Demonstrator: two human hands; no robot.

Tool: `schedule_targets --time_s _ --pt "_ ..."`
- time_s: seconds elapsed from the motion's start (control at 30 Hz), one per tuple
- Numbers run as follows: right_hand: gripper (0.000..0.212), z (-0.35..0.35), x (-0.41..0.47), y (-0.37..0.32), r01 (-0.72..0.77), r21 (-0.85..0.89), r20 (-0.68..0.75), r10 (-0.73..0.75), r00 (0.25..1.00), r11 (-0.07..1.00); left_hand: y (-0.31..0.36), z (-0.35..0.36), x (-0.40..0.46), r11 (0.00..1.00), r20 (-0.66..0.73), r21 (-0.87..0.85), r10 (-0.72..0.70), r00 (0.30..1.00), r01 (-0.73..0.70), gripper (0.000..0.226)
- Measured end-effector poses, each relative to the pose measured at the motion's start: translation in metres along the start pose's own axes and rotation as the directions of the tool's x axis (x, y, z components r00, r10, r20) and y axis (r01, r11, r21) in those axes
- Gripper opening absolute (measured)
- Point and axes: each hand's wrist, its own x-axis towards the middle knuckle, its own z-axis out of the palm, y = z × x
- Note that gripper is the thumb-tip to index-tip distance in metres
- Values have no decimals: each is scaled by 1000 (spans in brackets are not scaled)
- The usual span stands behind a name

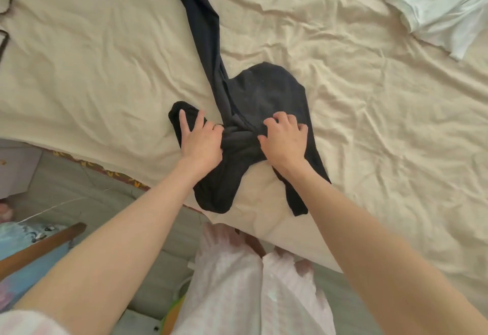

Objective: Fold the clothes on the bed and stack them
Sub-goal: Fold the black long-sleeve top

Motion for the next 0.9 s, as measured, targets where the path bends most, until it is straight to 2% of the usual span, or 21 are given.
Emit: schedule_targets --time_s 0.07,0.13,0.23,0.3,0.33,0.4,0.47,0.53,0.6,0.67,0.73,0.8,0.83,0.9 --pt "30 -7 2 9 -126 279 -13 135 991 952 1 -1 -6 999 24 -41 19 1000 -18 28" --pt "28 -16 -7 24 -267 552 12 313 950 790 0 4 -27 994 5 -84 76 997 -75 31" --pt "25 -26 -29 54 -494 668 105 588 802 556 -3 16 -70 977 87 -188 115 990 -97 39" --pt "30 -30 -45 66 -597 690 197 687 699 409 -4 23 -90 965 183 -249 126 975 -77 44" --pt "35 -31 -54 67 -612 691 214 700 681 384 -3 23 -96 962 205 -263 130 970 -73 45" --pt "34 -32 -69 60 -581 695 190 671 717 424 2 16 -102 962 150 -256 133 980 -91 43" --pt "25 -32 -79 45 -530 692 198 578 792 490 11 4 -104 958 51 -254 152 987 -135 43" --pt "37 -30 -82 27 -529 661 294 465 835 533 26 -7 -108 919 15 -278 295 955 -279 48" --pt "57 -27 -75 11 -601 641 431 424 797 478 43 -11 -113 827 76 -359 489 869 -433 50" --pt "63 -19 -66 4 -671 620 526 419 740 408 54 -11 -115 748 193 -549 548 814 -374 47" --pt "42 -9 -59 6 -689 577 521 453 724 438 54 -3 -112 722 208 -642 486 849 -256 44" --pt "14 -4 -59 12 -708 558 463 546 699 434 44 9 -107 761 128 -614 358 925 -210 44" --pt "16 -2 -61 15 -714 563 436 586 684 415 37 16 -104 786 104 -595 282 954 -168 48" --pt "19 4 -68 23 -706 586 384 630 675 399 22 30 -97 830 156 -557 150 976 -39 58"
